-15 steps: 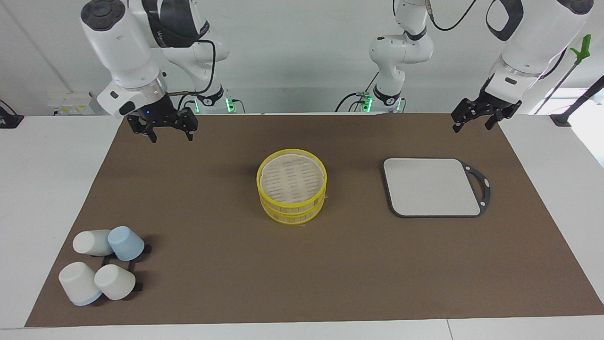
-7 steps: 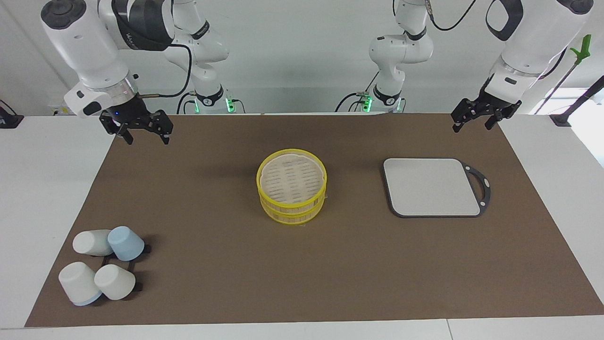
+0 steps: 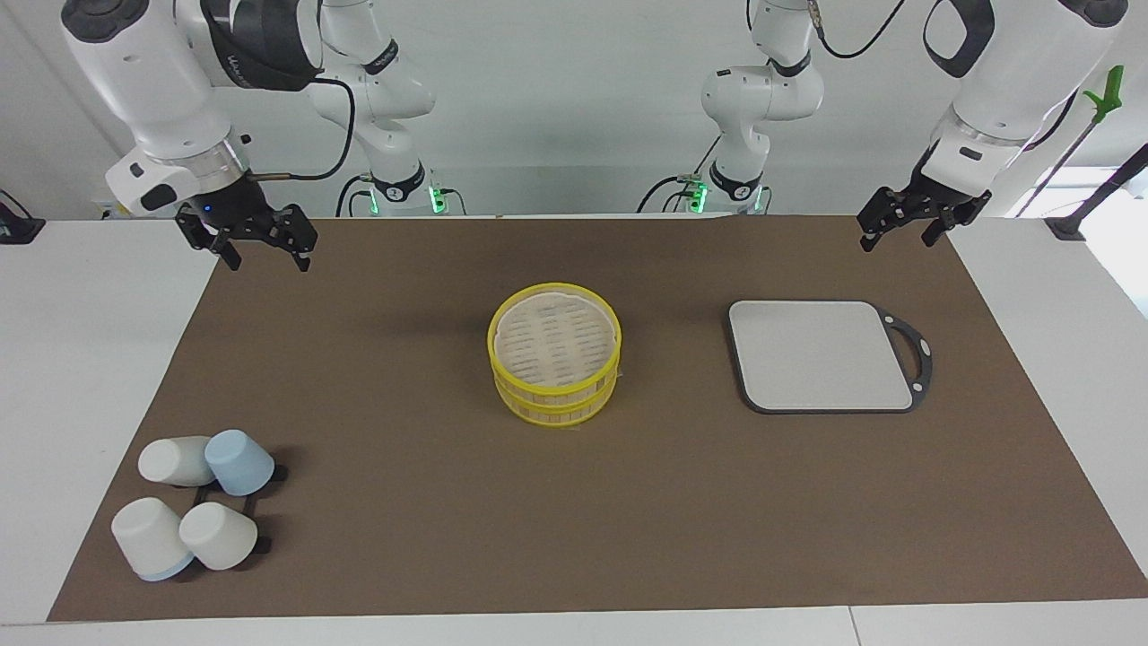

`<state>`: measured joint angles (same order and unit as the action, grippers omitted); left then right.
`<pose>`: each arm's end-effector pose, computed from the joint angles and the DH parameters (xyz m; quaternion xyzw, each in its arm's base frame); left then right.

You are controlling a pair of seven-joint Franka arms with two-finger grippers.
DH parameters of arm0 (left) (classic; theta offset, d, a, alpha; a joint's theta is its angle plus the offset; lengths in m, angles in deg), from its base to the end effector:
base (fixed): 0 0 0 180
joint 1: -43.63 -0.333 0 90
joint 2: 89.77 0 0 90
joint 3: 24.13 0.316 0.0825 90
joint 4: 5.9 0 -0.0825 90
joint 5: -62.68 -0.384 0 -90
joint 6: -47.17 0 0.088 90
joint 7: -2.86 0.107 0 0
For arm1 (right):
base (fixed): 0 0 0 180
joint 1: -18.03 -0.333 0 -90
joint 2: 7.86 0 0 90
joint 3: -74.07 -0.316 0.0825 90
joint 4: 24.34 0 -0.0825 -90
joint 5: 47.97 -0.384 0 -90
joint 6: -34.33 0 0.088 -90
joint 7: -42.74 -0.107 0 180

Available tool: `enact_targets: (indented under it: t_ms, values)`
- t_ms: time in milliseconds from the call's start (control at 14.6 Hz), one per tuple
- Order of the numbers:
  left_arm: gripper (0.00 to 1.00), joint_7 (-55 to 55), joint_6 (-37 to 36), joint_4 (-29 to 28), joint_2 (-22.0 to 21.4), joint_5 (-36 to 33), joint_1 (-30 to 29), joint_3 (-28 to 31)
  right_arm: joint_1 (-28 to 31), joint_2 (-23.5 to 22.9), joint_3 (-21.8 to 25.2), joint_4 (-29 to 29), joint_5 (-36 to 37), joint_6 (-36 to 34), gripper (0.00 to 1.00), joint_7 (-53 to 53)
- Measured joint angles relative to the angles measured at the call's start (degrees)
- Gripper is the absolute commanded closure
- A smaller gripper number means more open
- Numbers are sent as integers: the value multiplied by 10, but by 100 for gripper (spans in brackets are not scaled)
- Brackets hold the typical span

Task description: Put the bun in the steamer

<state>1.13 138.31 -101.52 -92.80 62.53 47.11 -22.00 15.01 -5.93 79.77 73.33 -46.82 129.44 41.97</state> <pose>0.5382 -0.0119 0.6088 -0.9999 -0.0032 0.0127 0.0007 0.5483 -0.0285 0.5872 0.9995 -0.0291 -0.0057 0.0082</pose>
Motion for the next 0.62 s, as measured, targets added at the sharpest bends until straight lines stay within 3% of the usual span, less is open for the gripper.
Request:
enact_targets:
  t_ms: [617]
  values:
    - [0,0,0,0,0,0,0,0,2,4,6,0,0,0,0,10]
